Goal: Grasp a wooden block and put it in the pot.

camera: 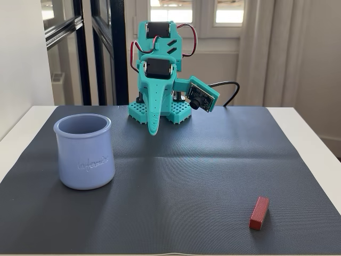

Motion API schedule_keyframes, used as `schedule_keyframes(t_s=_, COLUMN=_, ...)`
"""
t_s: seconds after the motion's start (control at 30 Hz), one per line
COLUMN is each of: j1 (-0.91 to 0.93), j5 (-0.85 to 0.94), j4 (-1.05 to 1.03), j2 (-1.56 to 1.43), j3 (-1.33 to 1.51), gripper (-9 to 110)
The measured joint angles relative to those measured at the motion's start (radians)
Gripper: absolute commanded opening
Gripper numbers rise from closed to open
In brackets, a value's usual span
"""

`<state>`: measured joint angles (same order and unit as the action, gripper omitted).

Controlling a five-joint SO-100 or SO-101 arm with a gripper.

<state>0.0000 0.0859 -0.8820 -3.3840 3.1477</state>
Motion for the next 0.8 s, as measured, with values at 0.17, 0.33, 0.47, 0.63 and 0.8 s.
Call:
schedule_keyframes(t_s=0.17, j1=0.0, j5=0.0, j4=0.0, j2=0.0, j3=0.0, gripper=0)
schedule_keyframes(t_s=0.33, j1=-0.018, j5=0.0, j4=0.0, j2=0.017, j3=-0.009, gripper=0)
schedule_keyframes(t_s=0.47, j1=-0.066, j5=0.0, j4=0.0, j2=0.127, j3=-0.121, gripper=0)
schedule_keyframes(t_s=0.63, j1=-0.095, j5=-0.126, j4=0.0, j2=0.377, j3=-0.336, gripper=0)
schedule_keyframes(t_s=0.8, j1=-0.161, j5=-0.402, j4=-0.005, j2=0.621, j3=-0.538, gripper=0)
